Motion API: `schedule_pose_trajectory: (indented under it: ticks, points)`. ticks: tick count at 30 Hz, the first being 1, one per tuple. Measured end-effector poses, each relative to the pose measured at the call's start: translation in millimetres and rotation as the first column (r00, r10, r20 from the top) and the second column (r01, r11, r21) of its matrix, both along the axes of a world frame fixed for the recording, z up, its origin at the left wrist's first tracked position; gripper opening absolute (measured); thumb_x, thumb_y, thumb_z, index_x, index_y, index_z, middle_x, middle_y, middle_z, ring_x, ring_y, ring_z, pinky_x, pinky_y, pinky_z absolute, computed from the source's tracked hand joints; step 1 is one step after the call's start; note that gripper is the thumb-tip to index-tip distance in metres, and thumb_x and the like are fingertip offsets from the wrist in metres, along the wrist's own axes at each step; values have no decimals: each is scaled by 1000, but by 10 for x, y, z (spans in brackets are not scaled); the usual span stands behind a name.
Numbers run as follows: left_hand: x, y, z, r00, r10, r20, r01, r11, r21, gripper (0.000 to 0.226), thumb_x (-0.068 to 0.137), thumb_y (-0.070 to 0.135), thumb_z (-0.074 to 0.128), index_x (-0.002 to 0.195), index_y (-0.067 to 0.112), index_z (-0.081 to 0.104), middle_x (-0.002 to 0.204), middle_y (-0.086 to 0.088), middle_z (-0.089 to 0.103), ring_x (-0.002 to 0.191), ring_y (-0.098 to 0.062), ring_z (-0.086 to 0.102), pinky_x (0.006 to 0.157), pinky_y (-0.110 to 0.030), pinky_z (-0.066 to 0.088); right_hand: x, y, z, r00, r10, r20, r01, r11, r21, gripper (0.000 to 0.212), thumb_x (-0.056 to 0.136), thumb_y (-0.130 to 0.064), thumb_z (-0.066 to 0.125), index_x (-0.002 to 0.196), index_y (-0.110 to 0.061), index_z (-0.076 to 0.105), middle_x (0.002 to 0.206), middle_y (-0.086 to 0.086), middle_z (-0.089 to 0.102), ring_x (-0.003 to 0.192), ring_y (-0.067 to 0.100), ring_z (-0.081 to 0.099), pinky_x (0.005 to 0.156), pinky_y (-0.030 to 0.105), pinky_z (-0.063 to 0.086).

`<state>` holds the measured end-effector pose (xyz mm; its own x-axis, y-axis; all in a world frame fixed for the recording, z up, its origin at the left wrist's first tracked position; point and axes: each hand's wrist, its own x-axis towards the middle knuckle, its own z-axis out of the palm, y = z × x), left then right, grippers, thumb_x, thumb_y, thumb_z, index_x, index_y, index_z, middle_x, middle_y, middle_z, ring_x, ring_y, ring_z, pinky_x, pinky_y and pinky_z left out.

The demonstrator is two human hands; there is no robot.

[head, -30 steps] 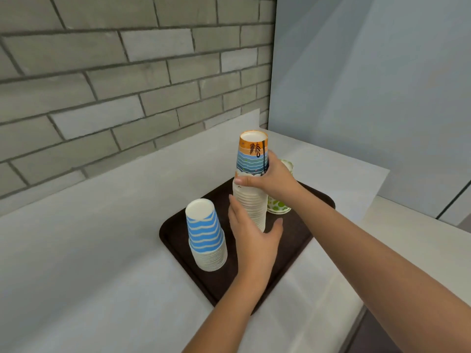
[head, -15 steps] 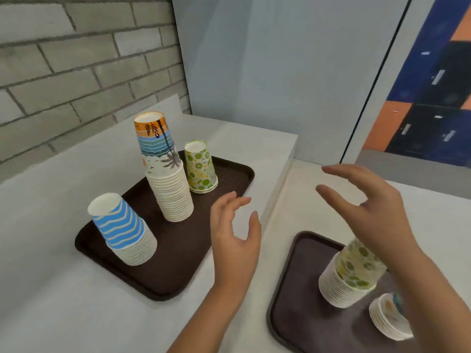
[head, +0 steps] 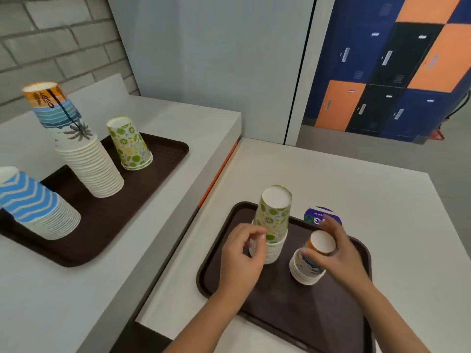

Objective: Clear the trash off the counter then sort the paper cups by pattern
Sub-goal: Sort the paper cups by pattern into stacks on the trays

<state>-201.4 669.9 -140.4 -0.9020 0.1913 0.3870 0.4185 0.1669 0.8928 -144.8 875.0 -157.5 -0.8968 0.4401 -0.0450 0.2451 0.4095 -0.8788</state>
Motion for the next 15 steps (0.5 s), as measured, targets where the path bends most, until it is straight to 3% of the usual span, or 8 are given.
schedule_pose_trajectory:
  ticks: [5, 10, 15]
  points:
    - [188, 192, -452, 975, 16, 222, -1, 998, -67, 30, 85, 3, 63, 86, 33, 64, 82, 10, 63, 72, -10, 57, 66, -19, 48, 2, 148, -347, 999, 32, -5, -32, 999, -32, 88, 57, -15, 90, 127, -37, 42, 119, -26, 53, 110, -7, 53, 95, 27, 47]
    - [265, 314, -676, 938, 68, 339, -22, 990, -137, 29, 85, 5, 64, 84, 34, 62, 81, 5, 65, 78, -10, 61, 68, -19, 51, 45, 190, -455, 999, 42, 11, -42, 999, -14, 72, 61, -19, 88, 116, -38, 46, 106, -24, 56, 101, 6, 57, 91, 30, 50]
    - [271, 412, -814, 921, 67, 383, 8, 982, -190, 27, 86, 7, 64, 87, 33, 60, 83, 2, 64, 74, -1, 57, 66, -13, 47, 29, 215, -348, 999, 20, -48, -23, 999, -46, 71, 61, -21, 88, 113, -43, 46, 101, -26, 57, 93, -8, 57, 83, 18, 46]
